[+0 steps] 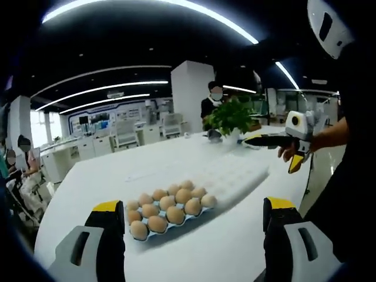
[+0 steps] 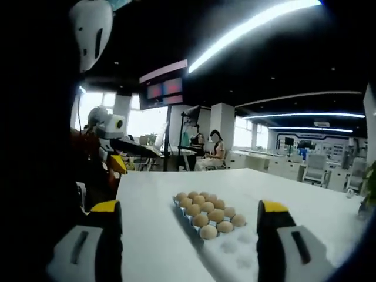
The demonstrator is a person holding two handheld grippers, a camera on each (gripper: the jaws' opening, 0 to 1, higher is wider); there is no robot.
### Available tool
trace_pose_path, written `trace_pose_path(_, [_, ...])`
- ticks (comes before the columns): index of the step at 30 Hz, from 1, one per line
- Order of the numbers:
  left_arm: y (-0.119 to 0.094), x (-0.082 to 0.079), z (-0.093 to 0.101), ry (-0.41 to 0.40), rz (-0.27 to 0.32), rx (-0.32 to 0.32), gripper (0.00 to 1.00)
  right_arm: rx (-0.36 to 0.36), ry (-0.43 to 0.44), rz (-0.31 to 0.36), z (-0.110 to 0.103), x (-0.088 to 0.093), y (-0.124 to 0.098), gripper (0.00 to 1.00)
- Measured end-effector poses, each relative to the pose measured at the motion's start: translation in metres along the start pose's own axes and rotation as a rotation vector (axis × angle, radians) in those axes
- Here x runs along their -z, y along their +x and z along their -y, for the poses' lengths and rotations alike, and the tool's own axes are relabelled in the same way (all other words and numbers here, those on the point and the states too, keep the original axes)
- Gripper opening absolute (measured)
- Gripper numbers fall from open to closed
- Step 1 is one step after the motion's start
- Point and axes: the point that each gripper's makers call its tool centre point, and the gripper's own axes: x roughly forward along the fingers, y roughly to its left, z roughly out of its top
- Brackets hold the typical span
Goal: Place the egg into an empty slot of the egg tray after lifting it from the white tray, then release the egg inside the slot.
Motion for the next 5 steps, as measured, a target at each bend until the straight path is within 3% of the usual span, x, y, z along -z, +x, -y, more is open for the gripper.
trace_pose_path(2, [0.0048,0.0040,0.0001,-0.015,-0.006,-0.010,1.00,-0.011,-0.001,-0.034,0.0018,0.0070,-0.0010,0.98])
trace_pose_path(5, [0.0074,0.0075,-0.0051,-0.026,-0.005,-0.051,1.00,-0.009,0.012,-0.019,0.0080,0.0081,0.0005,0.97])
